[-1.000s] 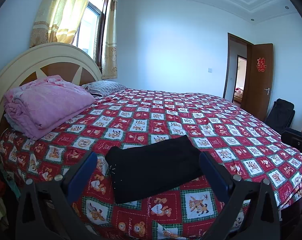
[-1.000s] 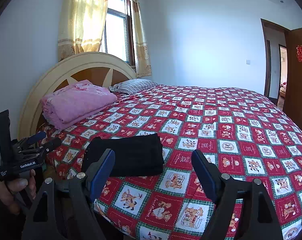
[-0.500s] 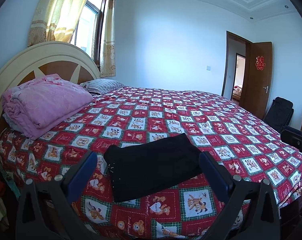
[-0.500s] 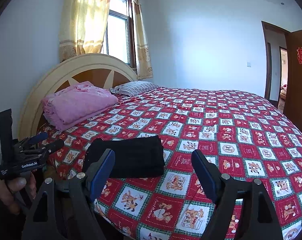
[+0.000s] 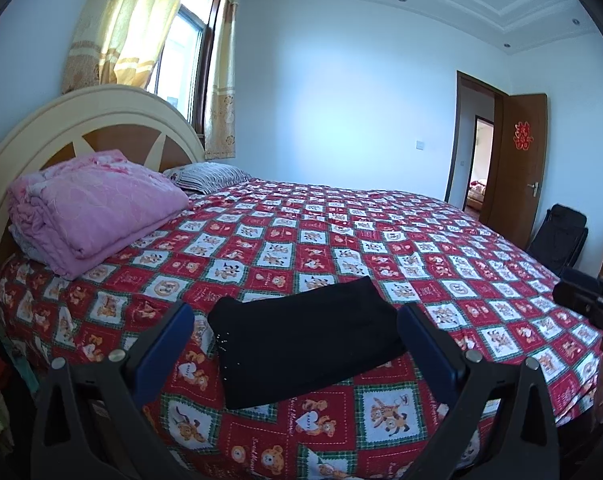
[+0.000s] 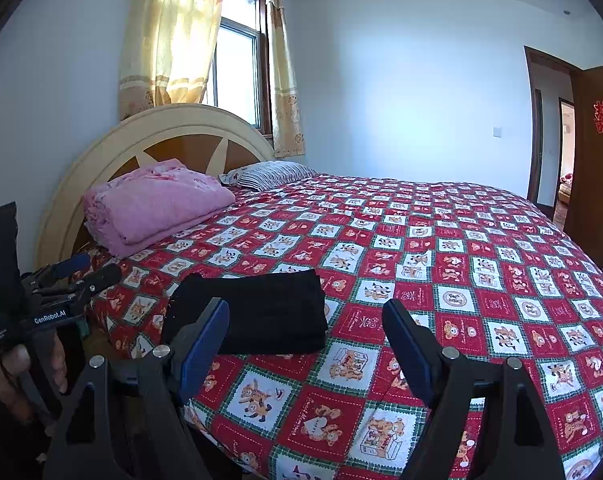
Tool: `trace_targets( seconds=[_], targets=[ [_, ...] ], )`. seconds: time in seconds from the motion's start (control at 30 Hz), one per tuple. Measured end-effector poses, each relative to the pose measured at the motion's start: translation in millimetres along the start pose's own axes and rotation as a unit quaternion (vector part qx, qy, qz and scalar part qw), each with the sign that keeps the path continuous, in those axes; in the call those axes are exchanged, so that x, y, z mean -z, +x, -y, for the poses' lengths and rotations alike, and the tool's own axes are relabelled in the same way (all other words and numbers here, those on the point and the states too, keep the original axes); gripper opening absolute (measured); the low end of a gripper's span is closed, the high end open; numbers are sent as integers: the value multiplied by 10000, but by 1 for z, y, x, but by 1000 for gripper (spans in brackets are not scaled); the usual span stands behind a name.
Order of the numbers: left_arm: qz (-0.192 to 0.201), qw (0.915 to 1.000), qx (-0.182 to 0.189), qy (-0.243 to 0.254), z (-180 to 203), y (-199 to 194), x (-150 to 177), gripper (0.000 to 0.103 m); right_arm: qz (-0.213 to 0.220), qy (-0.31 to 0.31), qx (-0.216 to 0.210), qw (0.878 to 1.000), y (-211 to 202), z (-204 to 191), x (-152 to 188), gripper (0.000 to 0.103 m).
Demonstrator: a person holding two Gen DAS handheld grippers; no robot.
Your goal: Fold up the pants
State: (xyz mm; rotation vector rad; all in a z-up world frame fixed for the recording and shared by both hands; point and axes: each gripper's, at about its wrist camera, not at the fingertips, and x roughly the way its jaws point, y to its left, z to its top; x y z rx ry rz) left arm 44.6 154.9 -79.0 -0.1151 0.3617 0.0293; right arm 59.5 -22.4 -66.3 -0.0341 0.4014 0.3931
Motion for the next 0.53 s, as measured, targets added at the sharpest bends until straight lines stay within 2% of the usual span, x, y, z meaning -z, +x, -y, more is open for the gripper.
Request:
trace_targets(
  seconds=[0.23,0.37,0.53],
  targets=[
    [-6,9999,-84,-133,-6,4,6,103,-38,-52,35,10000,4,-2,3,80],
    [-87,9999,66,-44,-4,7,9,103,-81,-40,38,10000,7,-2,5,80],
    [-57,10000,-6,35,-2,10,12,103,-106,-26,61,9999,9,0,6,80]
  ],
)
